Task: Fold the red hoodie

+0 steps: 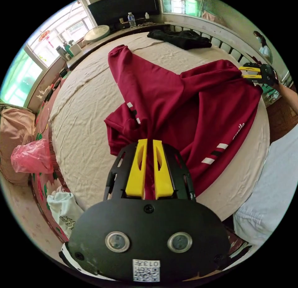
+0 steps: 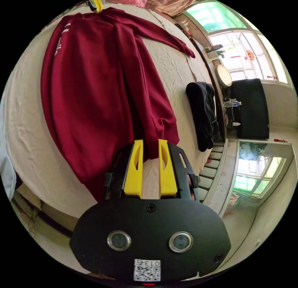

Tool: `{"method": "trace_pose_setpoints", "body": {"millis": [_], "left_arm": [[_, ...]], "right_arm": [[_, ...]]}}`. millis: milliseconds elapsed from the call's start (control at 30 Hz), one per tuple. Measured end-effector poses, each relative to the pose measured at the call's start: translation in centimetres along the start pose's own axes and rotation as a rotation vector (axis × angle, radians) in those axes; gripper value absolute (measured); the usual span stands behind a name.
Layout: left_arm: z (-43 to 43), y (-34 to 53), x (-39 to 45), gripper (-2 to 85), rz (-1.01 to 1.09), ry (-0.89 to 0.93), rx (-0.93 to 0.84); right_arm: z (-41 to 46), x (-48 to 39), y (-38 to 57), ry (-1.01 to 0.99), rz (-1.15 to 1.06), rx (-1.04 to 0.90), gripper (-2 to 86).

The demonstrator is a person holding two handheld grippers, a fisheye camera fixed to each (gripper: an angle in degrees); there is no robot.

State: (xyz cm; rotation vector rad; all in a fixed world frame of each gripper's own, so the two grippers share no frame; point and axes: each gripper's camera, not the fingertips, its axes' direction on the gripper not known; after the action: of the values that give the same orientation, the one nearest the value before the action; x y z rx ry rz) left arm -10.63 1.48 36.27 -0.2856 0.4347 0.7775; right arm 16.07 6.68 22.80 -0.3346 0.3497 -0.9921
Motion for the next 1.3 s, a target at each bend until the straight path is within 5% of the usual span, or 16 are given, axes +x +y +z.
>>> {"method": "trace_pose_setpoints", "body": {"millis": [233,367,467,700,1000,1167,1300], "left_arm": [[-2.0,-1.2,-4.4,7.5,-0.259,0.174,0.183],[2.1,-5.2,-3.8,3.6,-0.241,0.092,-0.014],[3.4,-6.1,-3.0,1.5,-0.205,0.026,-0.073],[-1.5,-8.2,-6.9,7.5,-0.378,0.087,0.159],[5.3,-10.6,-7.3,7.7,-0.385,0.055,-0.017],[5.3,-10.9,-7.1,7.5,-0.382,0.049,0.009],[5.0,-11.2,-6.7,7.5,-0.381,0.055,0.023]], "right_arm": [[-3.2,11.0,-2.5,-0.426,0.411,0.296,8.5],[0.8,16.9,-9.1,-0.700,0.572,0.439,7.8],[4.3,20.2,-14.6,-0.726,0.572,0.379,8.4],[10.0,28.2,-23.2,-0.656,0.588,0.309,10.3],[17.9,34.9,-27.2,-0.719,0.776,0.214,13.4],[18.7,35.5,-26.1,-0.799,0.810,0.189,5.2],[14.8,36.6,-22.6,-0.881,0.778,0.406,3.5]]}}
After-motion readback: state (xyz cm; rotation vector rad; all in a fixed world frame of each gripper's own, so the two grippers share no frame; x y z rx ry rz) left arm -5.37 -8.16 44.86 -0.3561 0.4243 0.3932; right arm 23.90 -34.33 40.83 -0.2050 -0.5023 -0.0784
